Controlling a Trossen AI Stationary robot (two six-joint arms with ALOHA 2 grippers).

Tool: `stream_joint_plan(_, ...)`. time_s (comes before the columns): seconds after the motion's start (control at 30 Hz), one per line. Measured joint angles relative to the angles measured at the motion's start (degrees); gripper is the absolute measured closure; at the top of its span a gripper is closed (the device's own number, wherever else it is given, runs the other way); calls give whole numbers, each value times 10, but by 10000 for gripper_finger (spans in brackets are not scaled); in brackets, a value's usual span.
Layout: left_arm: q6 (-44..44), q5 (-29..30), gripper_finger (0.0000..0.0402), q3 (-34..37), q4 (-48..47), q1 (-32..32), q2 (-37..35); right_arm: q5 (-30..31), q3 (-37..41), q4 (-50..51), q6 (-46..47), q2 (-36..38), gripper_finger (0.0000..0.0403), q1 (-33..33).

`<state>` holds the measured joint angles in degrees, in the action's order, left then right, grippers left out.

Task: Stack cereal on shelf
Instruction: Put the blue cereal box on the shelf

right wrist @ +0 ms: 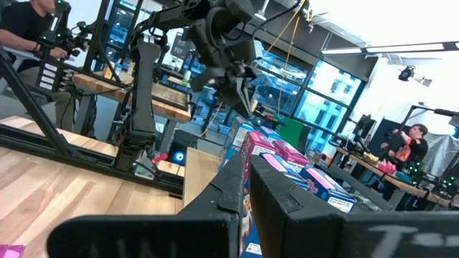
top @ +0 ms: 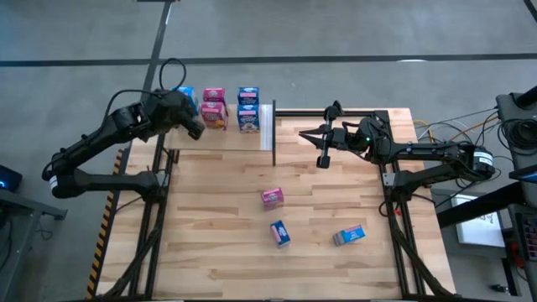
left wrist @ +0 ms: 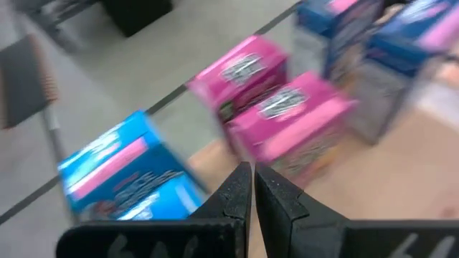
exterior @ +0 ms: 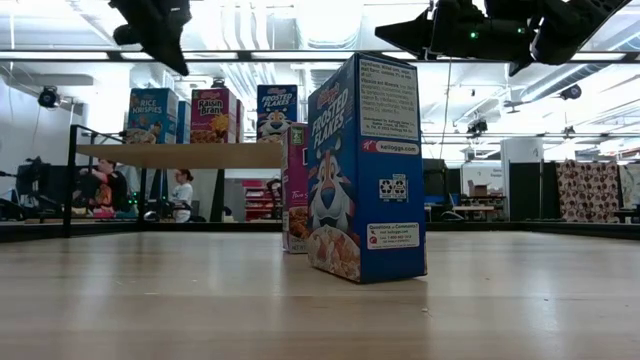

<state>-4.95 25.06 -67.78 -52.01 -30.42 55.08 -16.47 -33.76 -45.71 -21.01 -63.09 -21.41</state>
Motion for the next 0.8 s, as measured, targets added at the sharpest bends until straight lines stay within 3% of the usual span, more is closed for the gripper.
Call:
stream_joint_plan(0.23, 13, -79, 400, 40, 94, 49, -37, 0, 0, 0, 21, 0, 390, 0)
stream_joint_plan(0.57, 60, -98, 400, 183, 325, 146, -114, 0, -14, 27, 94, -1, 390, 0)
stream_joint_plan(0.8, 115, -123, 400, 274, 486, 168, -156, 0, -15, 39, 158, -1, 390, 2)
